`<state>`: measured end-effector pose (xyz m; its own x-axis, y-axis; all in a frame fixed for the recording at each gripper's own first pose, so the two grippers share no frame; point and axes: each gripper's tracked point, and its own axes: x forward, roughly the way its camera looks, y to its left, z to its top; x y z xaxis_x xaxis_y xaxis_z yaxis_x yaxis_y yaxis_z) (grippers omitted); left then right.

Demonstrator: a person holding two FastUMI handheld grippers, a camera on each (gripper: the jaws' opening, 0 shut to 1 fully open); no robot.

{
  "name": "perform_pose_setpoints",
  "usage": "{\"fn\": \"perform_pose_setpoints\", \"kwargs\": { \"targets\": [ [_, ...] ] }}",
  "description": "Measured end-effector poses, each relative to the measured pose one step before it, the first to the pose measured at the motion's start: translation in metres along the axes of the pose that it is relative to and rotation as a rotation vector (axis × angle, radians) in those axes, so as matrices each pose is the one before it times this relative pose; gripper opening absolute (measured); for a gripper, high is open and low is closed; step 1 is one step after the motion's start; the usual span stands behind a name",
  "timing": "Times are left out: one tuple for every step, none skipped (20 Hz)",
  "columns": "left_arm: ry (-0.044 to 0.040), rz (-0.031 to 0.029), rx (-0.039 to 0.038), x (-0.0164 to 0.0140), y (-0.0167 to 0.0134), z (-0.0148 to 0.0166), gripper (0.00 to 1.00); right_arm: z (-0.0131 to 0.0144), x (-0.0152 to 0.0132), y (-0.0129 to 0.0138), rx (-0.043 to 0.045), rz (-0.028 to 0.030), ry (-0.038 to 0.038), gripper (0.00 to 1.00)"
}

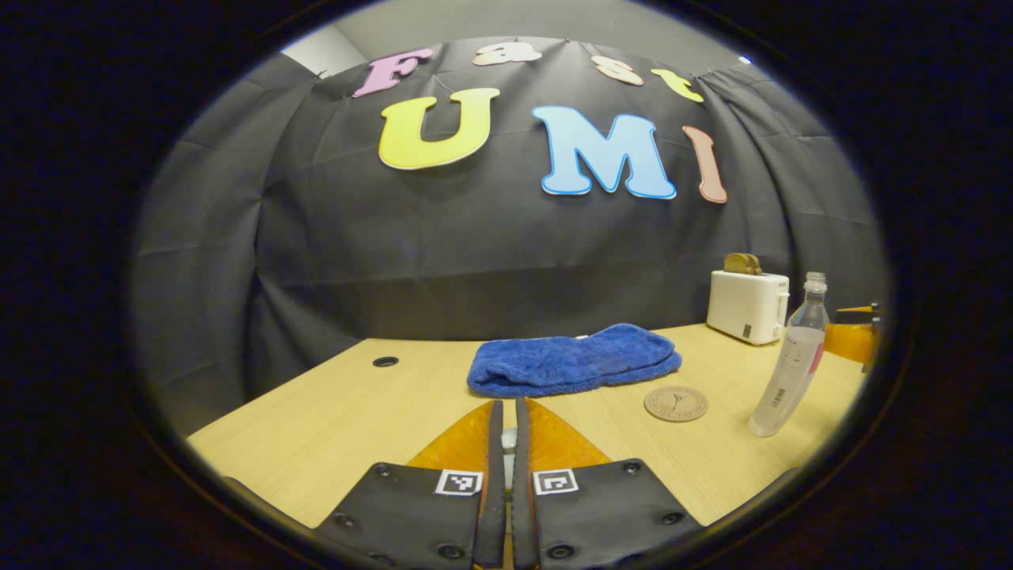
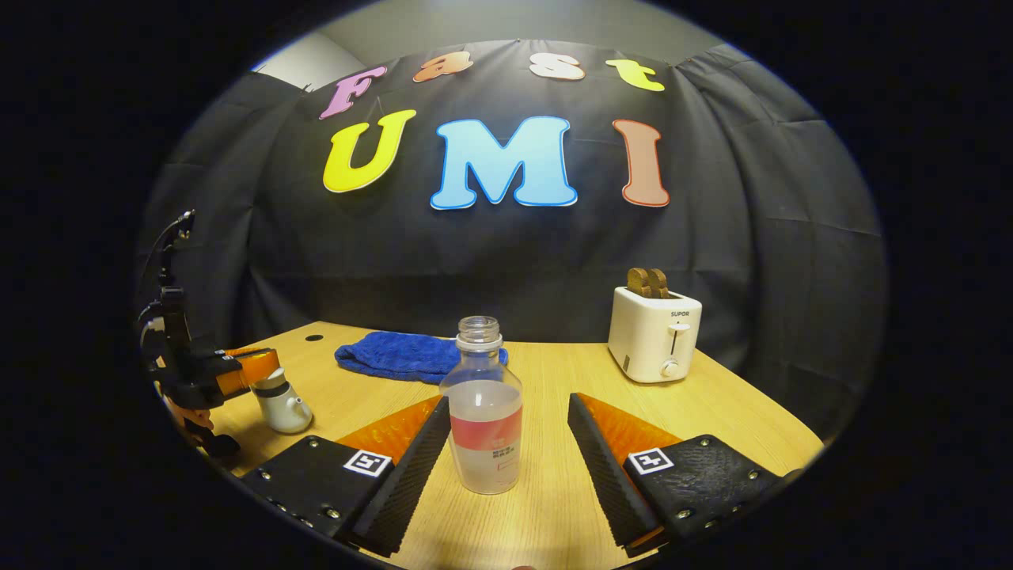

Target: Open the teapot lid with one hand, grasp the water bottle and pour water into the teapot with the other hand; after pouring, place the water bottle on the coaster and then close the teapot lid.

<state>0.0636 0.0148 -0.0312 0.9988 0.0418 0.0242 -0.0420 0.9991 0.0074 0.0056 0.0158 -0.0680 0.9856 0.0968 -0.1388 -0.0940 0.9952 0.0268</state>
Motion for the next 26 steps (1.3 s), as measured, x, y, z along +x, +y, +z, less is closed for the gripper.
{"fn": "perform_pose_setpoints", "kwargs": {
  "targets": [
    [-0.00912,-0.00163,-0.00625,-0.00068,0.00198,0.00399,0.1,-0.00196,0.00302,0.00234,-0.00166,0.00608,0.00594,0.93],
    [-0.00689,0.00405,0.00007,-0.00113,0.00351,0.00464,0.1,-0.00388,0.00259,0.00297,0.00059,0.0078,0.00859,0.94],
    [-0.00608,0.01043,0.00605,-0.00141,0.00557,0.00262,0.1,-0.00309,0.00236,0.00301,-0.00041,0.00785,0.00914,0.94],
    [-0.00529,0.01016,0.00827,-0.002,0.00637,0.0036,0.09,-0.00305,0.00302,0.00206,-0.00164,0.00205,0.01113,0.94],
    [-0.00155,0.00964,0.00453,-0.00192,0.00689,0.00112,0.1,-0.00236,0.00341,0.00104,-0.00489,0.00201,0.01002,0.94],
    [0.0017,0.00976,-0.00057,-0.00202,0.00622,0.00015,0.1,-0.00277,0.00331,0.00075,-0.00485,-0.00038,0.0099,0.94],
    [0.00404,0.00917,-0.00426,0.00017,0.00551,-0.00202,0.1,-0.00241,0.00264,0.00079,-0.00242,-0.00065,0.01001,0.93],
    [0.00649,0.00849,-0.00431,-0.00196,0.00644,-0.00195,0.1,-0.0033,0.00291,0.00186,0.00034,0.00394,0.00731,0.94],
    [0.00527,0.01206,-0.00451,-0.00136,0.00742,-0.0021,0.1,-0.00384,0.00289,0.00083,0.00114,0.00393,0.00922,0.94],
    [0.00482,0.01201,-0.00589,-0.00081,0.00725,-0.00154,0.1,-0.00484,0.00286,-0.00008,0.00056,-0.00156,0.01231,0.94],
    [0.0036,0.01051,-0.00743,-0.00053,0.00577,-0.00236,0.09,-0.00406,0.00326,-0.00021,-0.00285,-0.00557,0.0144,0.94],
    [0.00215,0.00862,-0.00709,-0.00156,0.00549,-0.00056,0.1,-0.00503,0.00377,0.0006,-0.00375,-0.00714,0.01654,0.94],
    [0.00204,0.00809,-0.0058,-0.00171,0.00634,-0.00055,0.1,-0.00507,0.00365,-0.00076,-0.00462,-0.01041,0.01723,0.94],
    [0.00203,0.00675,-0.0039,-0.00064,0.00444,-0.00022,0.1,-0.00479,0.00179,0.00082,-0.00507,-0.00733,0.01488,0.93],
    [0.00298,0.00581,-0.00351,-0.00107,0.00442,-0.00221,0.1,-0.00323,0.00343,0.00021,-0.004,-0.00525,0.0111,0.93],
    [0.00173,0.00594,-0.00289,-0.00109,0.00378,-0.00081,0.1,-0.00363,0.00204,-0.0007,-0.00192,0.0027,0.01044,0.93],
    [0.00139,0.00366,-0.00148,-0.00094,0.00285,-0.00117,0.1,-0.00269,0.00019,-0.00182,-0.00052,0.00048,0.00658,0.87],
    [0.00084,0.00342,-0.00178,-0.00104,0.00336,-0.00039,0.1,0.00169,-0.00217,0.00352,-0.00241,0.00322,0.00081,0.82],
    [0.00236,0.00451,-0.0028,0.00006,0.00322,-0.00289,0.1,0.00021,0.00378,0.00217,-0.0056,0.00107,0.00076,0.78],
    [0.00321,0.00139,-0.00375,-0.00077,0.00218,-0.00091,0.1,-0.00021,-0.00068,-0.00047,-0.00924,-0.00089,0.00336,0.78],
    [0.00263,0.00076,-0.00464,-0.00103,0.00148,-0.0017,0.1,0.00176,0.00115,0.00238,-0.00873,-0.00072,0.00106,0.78],
    [0.00328,0.00111,-0.00331,-0.00028,0.00189,-0.00104,0.1,0.0009,-0.00111,0.00222,-0.01748,-0.00277,0.00345,0.76],
    [0.0026,0.00138,-0.00338,-0.00134,0.00264,-0.00129,0.1,0.00202,-0.00026,0.0012,-0.02318,-0.00267,-0.00337,0.76],
    [0.00276,-0.00062,-0.00339,0.00027,0.00147,-0.0009,0.1,0.00314,-0.00101,0.00281,-0.0281,-0.00444,-0.00384,0.76],
    [0.00172,0.00039,-0.00303,-0.00087,0.00146,-0.00125,0.1,0.00497,-0.00021,0.00217,-0.0298,-0.00515,-0.0043,0.76],
    [0.00257,0.00015,-0.00161,-0.00038,0.00184,-0.00191,0.1,0.00543,-0.00041,0.00381,-0.0302,-0.00456,-0.00974,0.76]
  ]
}}
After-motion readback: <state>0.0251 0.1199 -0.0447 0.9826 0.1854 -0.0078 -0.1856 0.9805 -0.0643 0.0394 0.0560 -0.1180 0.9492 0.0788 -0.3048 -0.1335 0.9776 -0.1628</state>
